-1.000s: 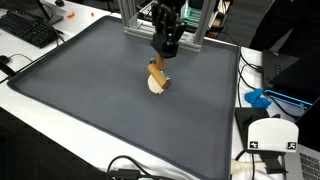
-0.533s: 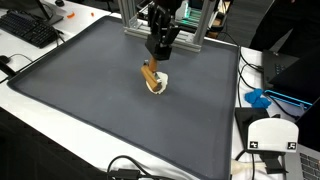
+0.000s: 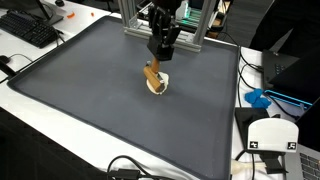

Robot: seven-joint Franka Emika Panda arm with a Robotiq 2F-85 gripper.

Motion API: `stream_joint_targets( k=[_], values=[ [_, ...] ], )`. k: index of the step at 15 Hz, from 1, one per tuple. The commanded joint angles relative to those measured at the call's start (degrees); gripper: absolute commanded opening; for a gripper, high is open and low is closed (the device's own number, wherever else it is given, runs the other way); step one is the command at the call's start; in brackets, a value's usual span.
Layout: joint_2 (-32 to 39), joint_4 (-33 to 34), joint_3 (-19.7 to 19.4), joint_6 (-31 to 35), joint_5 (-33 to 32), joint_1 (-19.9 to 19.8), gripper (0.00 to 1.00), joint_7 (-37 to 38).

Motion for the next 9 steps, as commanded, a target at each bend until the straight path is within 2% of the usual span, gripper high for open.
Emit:
stream_joint_targets(
  k=[1,9],
  values=[
    [1.2,0.1,1.7,-0.9,7.2,-0.5,0.22,-6.5],
    [1.5,0.5,2.6,-6.2,10.9,0.5,0.22,-13.2]
  ],
)
